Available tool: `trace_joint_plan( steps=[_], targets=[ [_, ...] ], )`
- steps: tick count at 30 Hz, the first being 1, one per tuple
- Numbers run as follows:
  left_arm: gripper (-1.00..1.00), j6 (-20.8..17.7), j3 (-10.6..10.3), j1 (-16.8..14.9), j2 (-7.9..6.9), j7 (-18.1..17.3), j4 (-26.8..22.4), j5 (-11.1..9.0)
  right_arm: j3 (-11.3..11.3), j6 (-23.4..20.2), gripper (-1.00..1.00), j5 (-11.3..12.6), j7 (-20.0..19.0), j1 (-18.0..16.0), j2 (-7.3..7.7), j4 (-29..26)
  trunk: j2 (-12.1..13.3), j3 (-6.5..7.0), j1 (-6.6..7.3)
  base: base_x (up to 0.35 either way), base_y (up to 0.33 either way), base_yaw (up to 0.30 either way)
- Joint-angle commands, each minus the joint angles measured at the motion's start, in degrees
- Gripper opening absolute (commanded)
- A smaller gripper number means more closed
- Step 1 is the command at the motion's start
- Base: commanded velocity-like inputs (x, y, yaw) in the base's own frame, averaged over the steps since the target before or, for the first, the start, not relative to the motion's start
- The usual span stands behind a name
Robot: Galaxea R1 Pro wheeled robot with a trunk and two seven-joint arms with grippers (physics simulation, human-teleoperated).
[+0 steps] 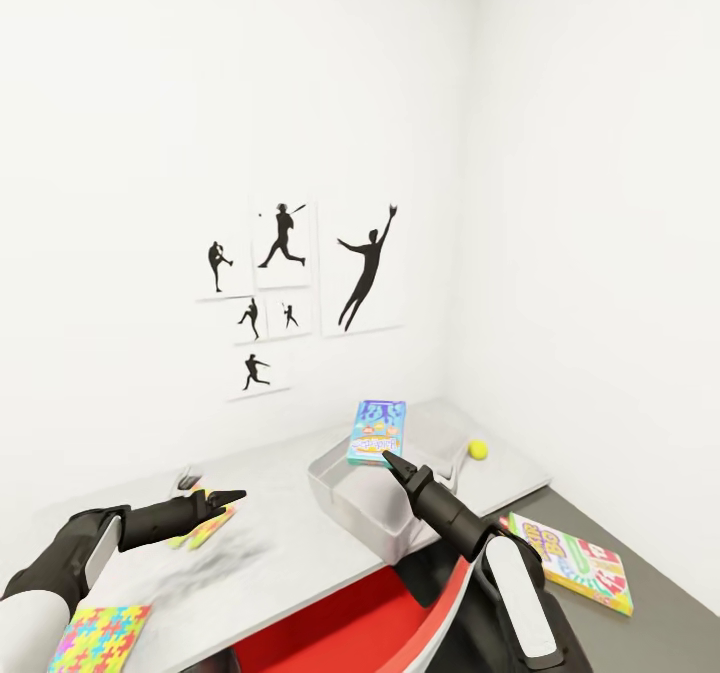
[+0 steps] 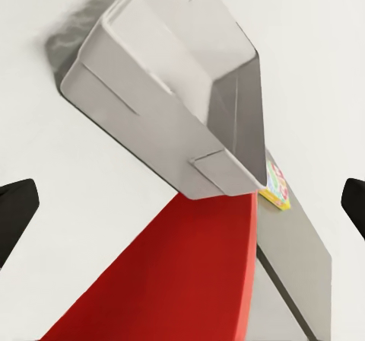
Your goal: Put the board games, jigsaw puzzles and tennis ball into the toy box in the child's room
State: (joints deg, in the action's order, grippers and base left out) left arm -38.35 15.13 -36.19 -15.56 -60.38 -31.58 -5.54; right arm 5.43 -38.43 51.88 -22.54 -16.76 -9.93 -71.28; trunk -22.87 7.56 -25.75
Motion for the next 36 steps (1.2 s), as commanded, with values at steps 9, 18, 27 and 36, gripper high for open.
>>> trace_joint_plan(
  steps=[9,18,27,36],
  targets=[
    [1.00,-0.4,0.1,0.0,-0.08,-0.1,0.0,-0.3,0.2,-0.5,-1.00,0.4,-0.1,0.0,-0.07,0.0,0.0,-0.02,-0.04,0.086,-0.080,0.000],
    [1.00,-0.4,0.1,0.0,-0.04,-0.1,0.0,-0.3,0.2,-0.5,-1.00,0.4,-0.1,0.0,-0.07,0.0,0.0,-0.02,-0.04,0.065,0.066,0.000],
    [1.00,-0.3,0.1,0.0,-0.02,-0.1,0.0,-0.3,0.2,-0.5,-1.00,0.4,-0.1,0.0,-0.07,0.0,0.0,-0.02,-0.04,0.071,0.004,0.000],
    [1.00,0.9,0.1,0.0,-0.01,-0.1,0.0,-0.3,0.2,-0.5,-1.00,0.3,-0.1,0.0,-0.07,0.0,0.0,-0.02,-0.04,0.128,0.000,0.000]
  ],
)
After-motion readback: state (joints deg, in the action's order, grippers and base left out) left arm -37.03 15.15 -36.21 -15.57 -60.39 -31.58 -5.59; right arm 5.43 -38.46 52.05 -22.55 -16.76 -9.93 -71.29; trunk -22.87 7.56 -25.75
